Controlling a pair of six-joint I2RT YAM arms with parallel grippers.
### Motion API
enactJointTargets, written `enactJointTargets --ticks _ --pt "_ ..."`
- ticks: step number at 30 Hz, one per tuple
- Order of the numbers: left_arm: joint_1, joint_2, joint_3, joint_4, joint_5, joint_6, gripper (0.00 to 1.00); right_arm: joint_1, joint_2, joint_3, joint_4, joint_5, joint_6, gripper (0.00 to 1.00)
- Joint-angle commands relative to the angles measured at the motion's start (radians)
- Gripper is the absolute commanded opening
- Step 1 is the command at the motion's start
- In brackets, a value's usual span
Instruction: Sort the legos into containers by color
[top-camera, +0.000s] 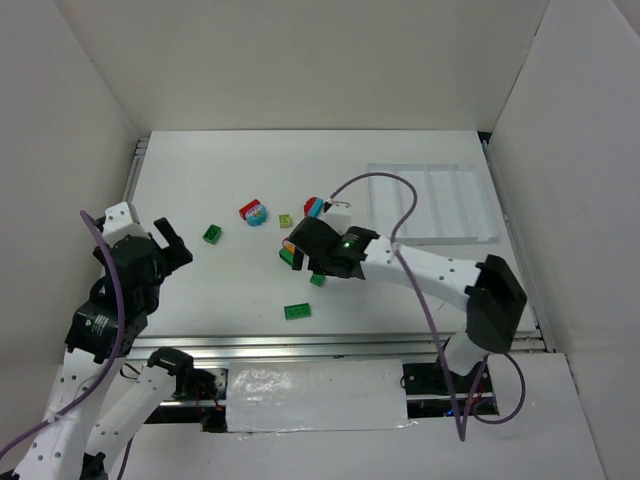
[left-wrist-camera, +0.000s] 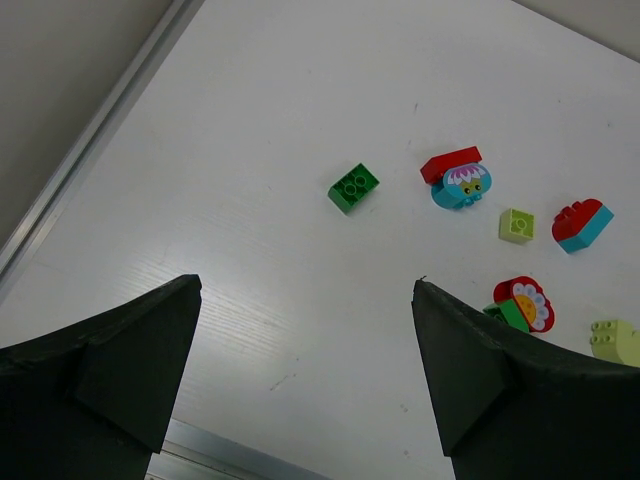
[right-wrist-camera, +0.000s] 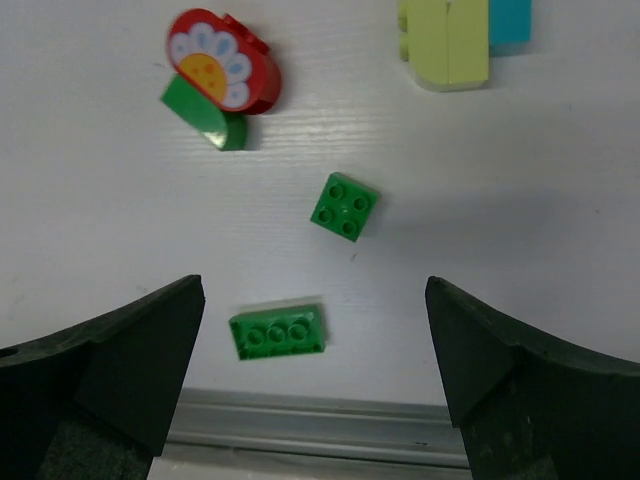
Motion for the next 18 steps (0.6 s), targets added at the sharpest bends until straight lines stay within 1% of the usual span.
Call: enactJointTargets --ticks 1,7,10,12,15,18 --pt "-0.011 -0.004 0.012 0.048 0.012 0.014 1.0 0.0 0.101 0.048 0.014 0.045 0.05 0.98" --pt "-0.024 -0.002 0.012 0.053 0.022 0.019 1.0 0.0 0.235 0.08 0.041 0.054 0.073 0.91" --pt "-0.029 -0.002 0.014 0.053 0.027 0.02 0.99 -0.012 0.279 0.054 0.112 0.019 0.047 0.85" --pt "-0.029 -0.005 0.011 0.056 0.03 0.022 0.99 -0.021 0.316 0.061 0.112 0.016 0.05 0.81" --pt "-0.034 -0.009 0.011 0.056 0.028 0.022 1.0 -0.04 0.335 0.048 0.147 -0.012 0.035 0.73" --pt "-0.035 -0.01 0.011 0.056 0.033 0.025 1.0 -0.047 0.347 0.028 0.167 -0.026 0.036 0.7"
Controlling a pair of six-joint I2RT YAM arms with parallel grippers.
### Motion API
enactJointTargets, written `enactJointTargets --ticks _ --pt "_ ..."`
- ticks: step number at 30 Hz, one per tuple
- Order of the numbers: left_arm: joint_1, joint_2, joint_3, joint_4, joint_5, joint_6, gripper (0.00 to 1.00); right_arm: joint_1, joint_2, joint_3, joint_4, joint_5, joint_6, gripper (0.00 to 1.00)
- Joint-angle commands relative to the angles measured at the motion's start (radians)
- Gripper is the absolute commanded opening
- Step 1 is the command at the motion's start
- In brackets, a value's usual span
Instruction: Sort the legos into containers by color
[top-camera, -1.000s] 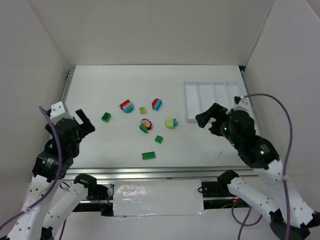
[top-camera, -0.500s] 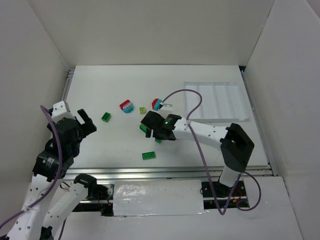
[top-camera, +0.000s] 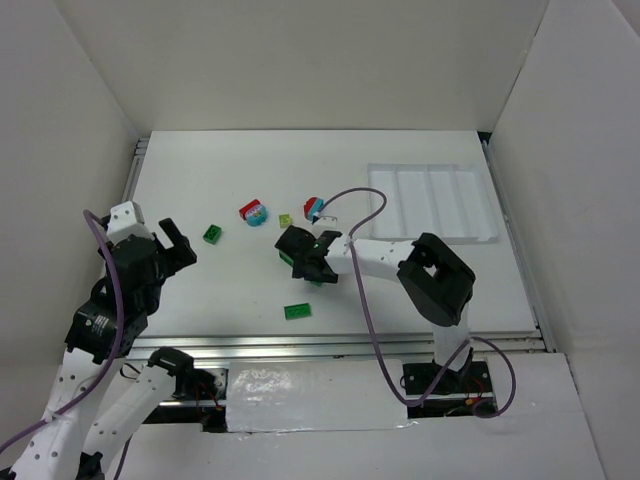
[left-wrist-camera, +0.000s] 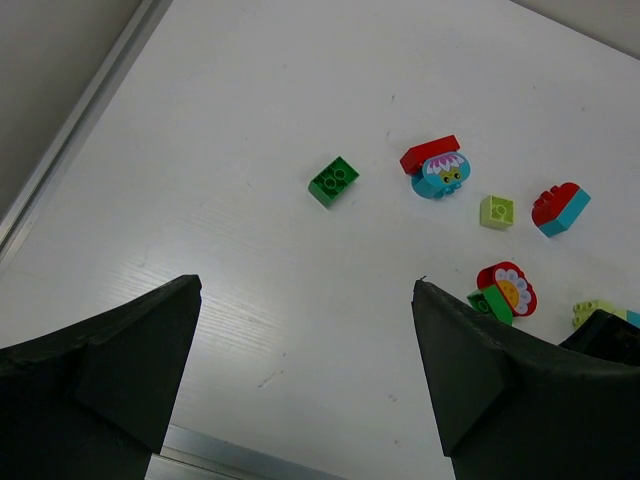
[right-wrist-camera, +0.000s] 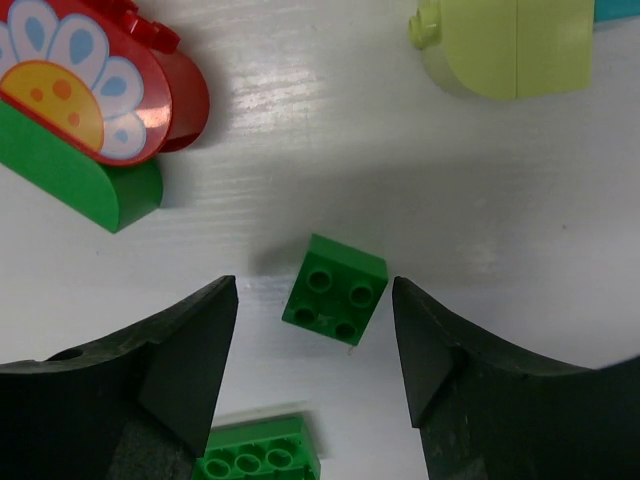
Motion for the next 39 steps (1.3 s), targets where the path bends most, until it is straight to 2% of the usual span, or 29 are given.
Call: enactJointTargets --ticks 1,4,12,15,16,18,19,20,25,28,33,39 --pt "-0.006 -0.008 0.011 0.05 0.004 0.022 1.0 -0.012 0.014 0.0 0.058 0.002 0.006 0.7" --pt "-0.008 -0.01 0.009 0.052 0.011 0.023 0.99 -0.012 0.015 -0.02 0.069 -0.001 0.006 0.62" --pt "-0.011 -0.007 0.011 0.052 0.015 0.026 0.99 -0.015 0.032 -0.035 0.084 -0.017 0.001 0.61" --pt "-0.013 -0.011 0.008 0.053 0.014 0.026 1.0 -0.014 0.011 -0.044 0.09 -0.007 -0.005 0.39" --pt "-0.013 -0.01 0.008 0.055 0.014 0.026 0.99 -0.014 -0.006 -0.063 0.104 -0.009 -0.012 0.18" --pt "-0.014 -0.008 0.008 0.055 0.015 0.028 0.99 -0.014 -0.046 -0.064 0.104 -0.001 -0.029 0.15" --pt "-0.014 -0.008 0.008 0.055 0.014 0.028 0.99 -0.014 -0.06 -0.057 0.101 0.0 -0.039 0.03" --pt "-0.014 -0.008 0.008 0.055 0.015 0.028 0.99 -0.017 -0.098 -0.052 0.101 -0.001 -0.071 0.0" --pt "-0.016 -0.007 0.009 0.052 0.006 0.023 0.99 -0.077 -0.274 -0.047 0.148 -0.018 -0.262 0.0" --pt "-0.017 -0.005 0.008 0.055 0.008 0.025 0.99 -0.222 -0.314 -0.026 0.149 -0.081 -0.38 0.0" --pt "-0.017 0.013 0.008 0.052 0.009 0.028 0.99 -0.492 -0.207 0.136 0.079 -0.13 -0.437 0.0" --pt "-0.017 0.039 0.014 0.038 -0.002 0.023 1.0 -0.618 0.035 0.409 -0.022 -0.09 -0.45 0.0"
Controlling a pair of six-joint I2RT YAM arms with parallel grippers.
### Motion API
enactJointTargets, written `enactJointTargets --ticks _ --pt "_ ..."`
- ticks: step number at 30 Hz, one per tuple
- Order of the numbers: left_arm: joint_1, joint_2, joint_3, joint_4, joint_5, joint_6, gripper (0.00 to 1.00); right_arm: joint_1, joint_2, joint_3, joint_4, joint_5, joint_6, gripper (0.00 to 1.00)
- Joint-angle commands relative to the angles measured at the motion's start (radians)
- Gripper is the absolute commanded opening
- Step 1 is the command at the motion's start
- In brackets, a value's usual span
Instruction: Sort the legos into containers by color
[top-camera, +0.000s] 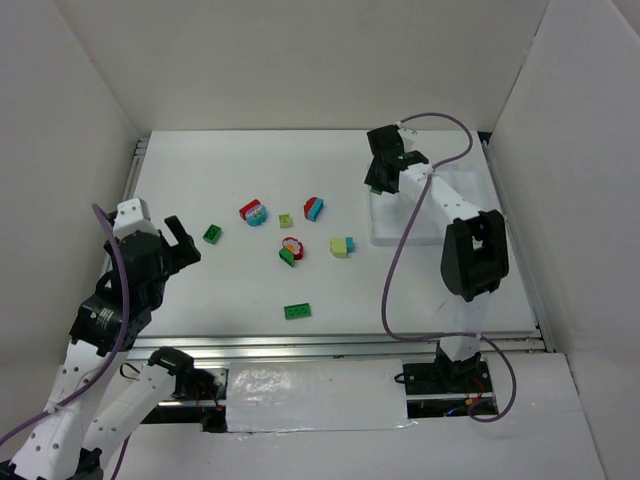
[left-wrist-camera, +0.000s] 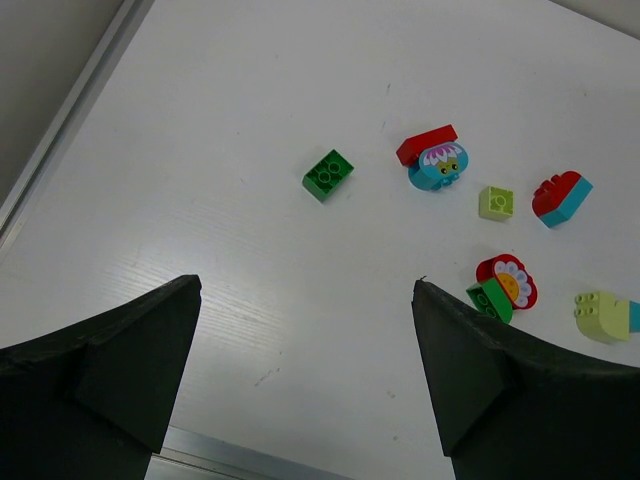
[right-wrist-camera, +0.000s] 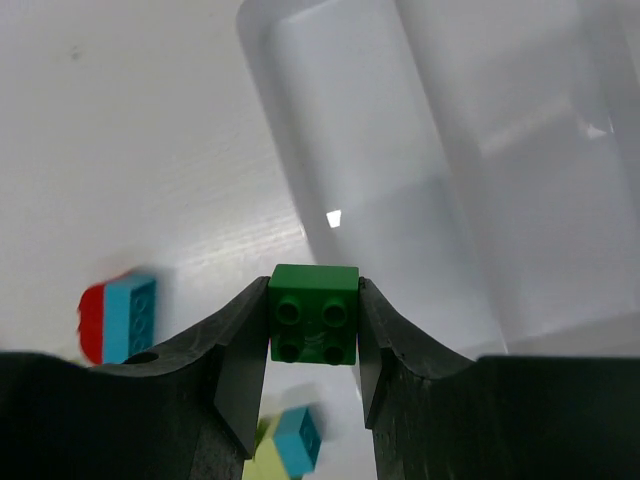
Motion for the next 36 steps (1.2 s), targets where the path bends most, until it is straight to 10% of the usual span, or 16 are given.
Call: enactJointTargets --ticks 1,12,14,17,30,36 --pt "-0.008 0.011 0.012 0.024 -0.006 0.023 1.0 -0.04 0.142 0.154 -0.109 0.009 -0.034 0.0" --pt "-0.008 0.012 0.006 0.046 0.04 0.043 0.99 -0.078 0.31 0.369 -0.161 -0.011 -0.08 0.24" --pt "-0.008 0.014 0.005 0.049 0.05 0.046 0.99 -0.078 0.311 0.384 -0.17 -0.014 -0.083 0.57" --pt "-0.008 0.015 0.005 0.049 0.055 0.049 0.99 -0.075 0.294 0.383 -0.181 -0.008 -0.079 0.79" --pt "-0.008 0.021 0.005 0.052 0.066 0.052 0.99 -0.023 0.11 0.299 -0.213 -0.041 -0.047 0.81" --pt "-0.008 0.014 0.008 0.043 0.032 0.041 1.0 0.277 -0.12 -0.026 -0.115 -0.06 -0.008 0.82"
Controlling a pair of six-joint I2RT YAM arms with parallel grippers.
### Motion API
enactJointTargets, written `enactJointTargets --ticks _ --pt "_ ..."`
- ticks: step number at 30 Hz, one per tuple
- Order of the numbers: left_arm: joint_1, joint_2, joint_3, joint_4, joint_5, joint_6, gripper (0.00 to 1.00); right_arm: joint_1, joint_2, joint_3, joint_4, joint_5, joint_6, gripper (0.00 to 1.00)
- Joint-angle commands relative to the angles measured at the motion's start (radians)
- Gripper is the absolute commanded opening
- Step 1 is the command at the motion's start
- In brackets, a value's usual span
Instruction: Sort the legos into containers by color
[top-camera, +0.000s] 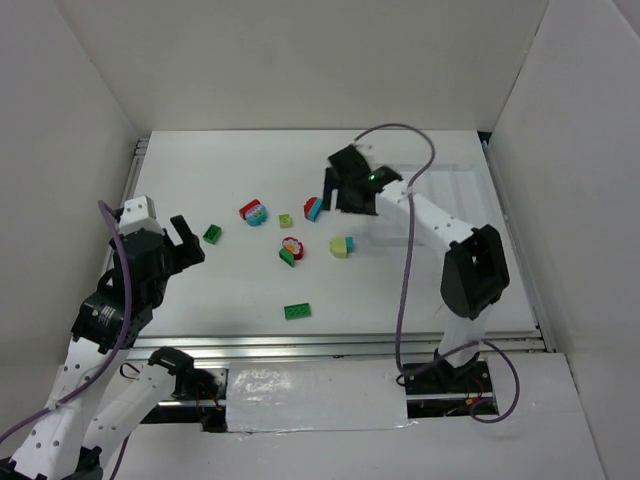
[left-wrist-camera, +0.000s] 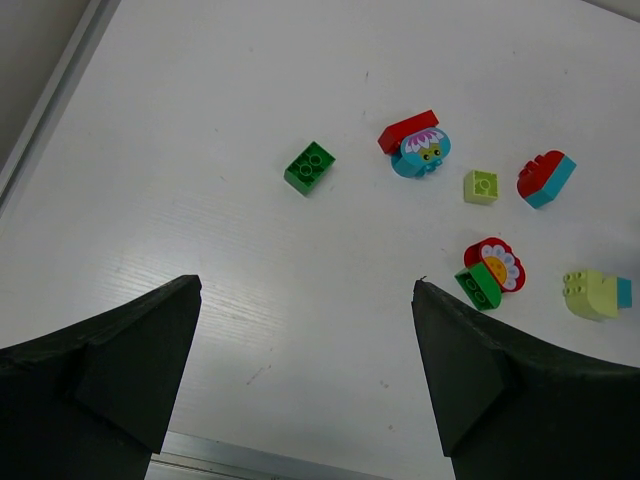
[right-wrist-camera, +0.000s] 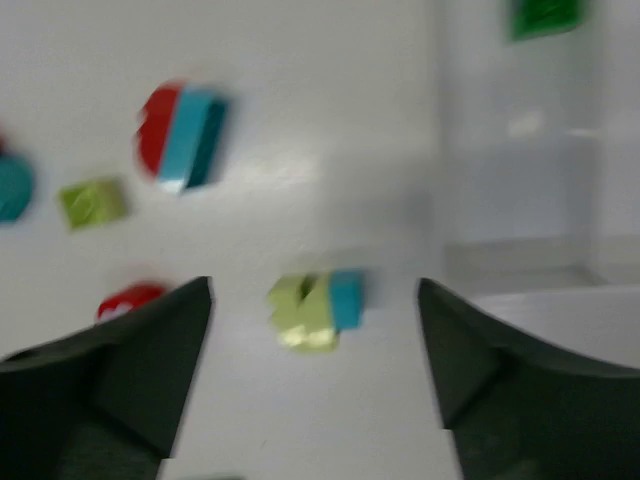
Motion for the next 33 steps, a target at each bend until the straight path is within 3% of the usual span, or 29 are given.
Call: enactJointTargets --ticks 1,8,14,33 --pt "-0.004 -0.005 0.008 0.025 -0.03 0.013 0.99 0.236 -0.141 -0.157 0.051 -0.024 0.053 0.99" --pt "-0.004 0.015 0.017 0.005 -0.063 -0.006 1.0 0.54 -0.287 -0.348 0.057 0.074 0.231 1.0" --pt "-0.004 0.019 0.016 0.002 -0.062 -0.006 0.99 0.68 -0.266 -0.386 0.034 0.134 0.334 1.0" --pt "-0.004 0.023 0.013 0.01 -0.033 0.007 0.99 0.709 0.033 -0.344 0.12 0.03 0.266 1.0"
